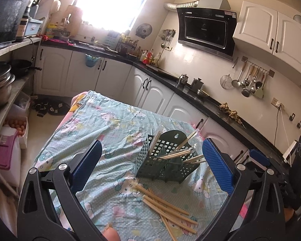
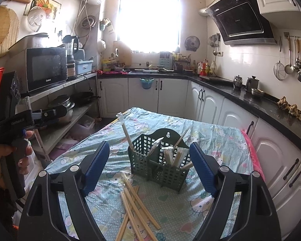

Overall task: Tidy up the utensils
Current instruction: 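Move both open tools back from the caddy toward the remaining chopsticks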

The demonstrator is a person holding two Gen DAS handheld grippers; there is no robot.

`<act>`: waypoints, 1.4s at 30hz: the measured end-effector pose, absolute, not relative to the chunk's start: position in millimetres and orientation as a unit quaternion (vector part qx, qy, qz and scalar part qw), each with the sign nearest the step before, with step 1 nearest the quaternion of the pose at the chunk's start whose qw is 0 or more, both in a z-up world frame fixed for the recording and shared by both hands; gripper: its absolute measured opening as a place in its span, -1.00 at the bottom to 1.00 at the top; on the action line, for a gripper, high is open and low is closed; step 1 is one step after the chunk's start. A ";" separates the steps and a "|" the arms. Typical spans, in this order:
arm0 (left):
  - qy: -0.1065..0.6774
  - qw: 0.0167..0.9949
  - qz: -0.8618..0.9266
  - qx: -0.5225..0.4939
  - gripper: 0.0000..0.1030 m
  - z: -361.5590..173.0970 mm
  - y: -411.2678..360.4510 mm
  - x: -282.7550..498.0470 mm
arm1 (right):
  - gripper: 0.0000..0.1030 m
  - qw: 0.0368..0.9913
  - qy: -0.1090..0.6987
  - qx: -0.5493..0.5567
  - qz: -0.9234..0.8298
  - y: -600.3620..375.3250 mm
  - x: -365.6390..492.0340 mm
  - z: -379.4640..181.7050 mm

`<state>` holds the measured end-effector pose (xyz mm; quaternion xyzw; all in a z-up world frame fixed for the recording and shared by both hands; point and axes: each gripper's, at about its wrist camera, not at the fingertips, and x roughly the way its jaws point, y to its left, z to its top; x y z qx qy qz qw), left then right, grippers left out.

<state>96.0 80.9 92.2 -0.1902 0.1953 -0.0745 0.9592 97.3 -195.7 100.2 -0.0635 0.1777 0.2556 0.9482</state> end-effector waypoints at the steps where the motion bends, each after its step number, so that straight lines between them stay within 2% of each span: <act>1: 0.194 0.959 -0.074 -0.191 0.79 91.9 81.4 94.3 | 0.53 0.948 0.179 -0.064 0.256 -195.9 96.3 99.1; 17: 0.220 0.954 -0.067 -0.192 0.79 69.5 78.2 89.4 | 0.53 0.945 0.208 -0.057 0.246 -207.7 88.9 72.9; 34: 0.287 0.938 -0.076 -0.181 0.79 17.9 56.2 105.5 | 0.53 0.934 0.262 -0.067 0.235 -216.3 105.6 33.6; 42: 0.323 0.924 -0.078 -0.188 0.78 -9.7 54.7 117.4 | 0.29 0.921 0.294 -0.078 0.244 -213.9 117.3 11.5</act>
